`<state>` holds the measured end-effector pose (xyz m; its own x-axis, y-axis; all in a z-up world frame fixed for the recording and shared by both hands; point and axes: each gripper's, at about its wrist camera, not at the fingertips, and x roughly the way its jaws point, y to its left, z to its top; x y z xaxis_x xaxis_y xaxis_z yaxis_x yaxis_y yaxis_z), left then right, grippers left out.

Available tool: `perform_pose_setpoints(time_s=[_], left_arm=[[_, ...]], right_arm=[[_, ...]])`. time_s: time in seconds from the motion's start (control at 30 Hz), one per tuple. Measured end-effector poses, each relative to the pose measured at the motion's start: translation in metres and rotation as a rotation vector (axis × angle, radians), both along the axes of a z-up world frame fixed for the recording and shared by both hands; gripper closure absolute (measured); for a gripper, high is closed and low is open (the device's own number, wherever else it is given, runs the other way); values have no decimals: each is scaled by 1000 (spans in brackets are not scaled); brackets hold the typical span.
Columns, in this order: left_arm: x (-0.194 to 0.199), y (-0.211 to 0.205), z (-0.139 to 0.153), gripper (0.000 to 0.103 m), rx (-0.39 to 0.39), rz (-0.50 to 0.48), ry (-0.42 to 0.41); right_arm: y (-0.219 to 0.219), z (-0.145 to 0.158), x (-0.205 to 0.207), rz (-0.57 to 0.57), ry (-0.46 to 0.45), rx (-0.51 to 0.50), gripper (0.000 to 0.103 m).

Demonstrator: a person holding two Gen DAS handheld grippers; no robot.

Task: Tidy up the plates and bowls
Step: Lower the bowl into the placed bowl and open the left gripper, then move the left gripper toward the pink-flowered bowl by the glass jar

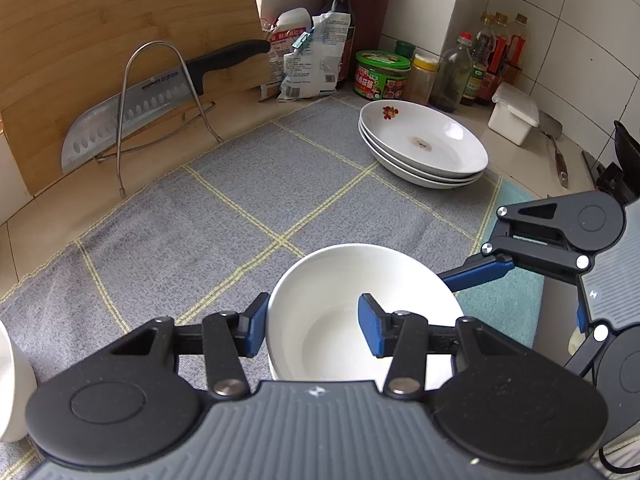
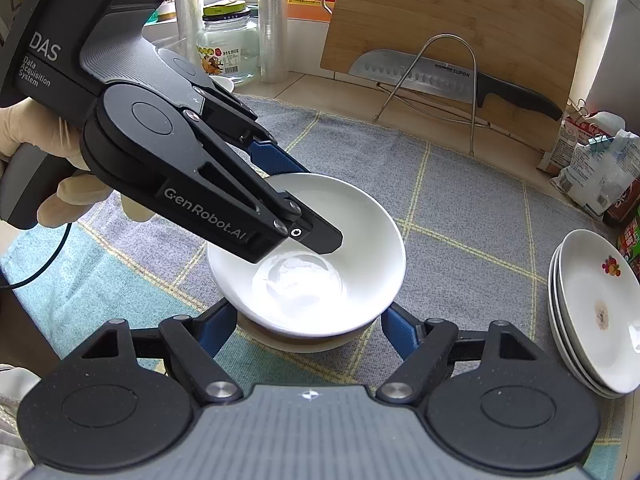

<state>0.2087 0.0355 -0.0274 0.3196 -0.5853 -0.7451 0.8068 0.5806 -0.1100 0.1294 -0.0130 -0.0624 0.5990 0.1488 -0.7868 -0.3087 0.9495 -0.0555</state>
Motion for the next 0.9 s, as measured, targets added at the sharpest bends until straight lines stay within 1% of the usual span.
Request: perform_pose_setpoints(time_s=[0.13,0.17,0.2,0.23,0.27,0.33,0.37,0.4,0.57,0.67,0.73,0.9], left_arm=[[0,1,-1,54,-14,11,-3],[0,2,0,53,-17,15,-7],[0,3,1,50,-22,21,-10],[-1,5,2,49,-29,27,-13],[0,6,3,46,-34,34,-17],[0,10,6,42,-43,56,-27],[0,13,7,38,-49,72,-38],[-1,16,9,33,-54,87,-49],[-7,33,15,20,-85,167,-89],[-13,41,16,18,-91,221,-116],[-17,46,14,17,-98,243,-112],[-27,54,8,17,-98,275,-107]], right_arm=[[1,-1,0,-2,0,5,20],[1,-1,0,-1,1,10,15],[1,0,-1,1,-8,9,6],[2,1,-2,5,-21,6,2],[3,4,-4,12,-38,7,0],[4,7,-7,21,-52,12,0],[4,9,-7,19,-58,10,0],[3,10,-8,13,-66,6,0],[-5,20,-10,-39,-113,8,0],[-11,18,-9,-81,-116,-17,0],[-12,14,-9,-100,-110,-39,0],[-13,6,-11,-117,-108,-50,0]])
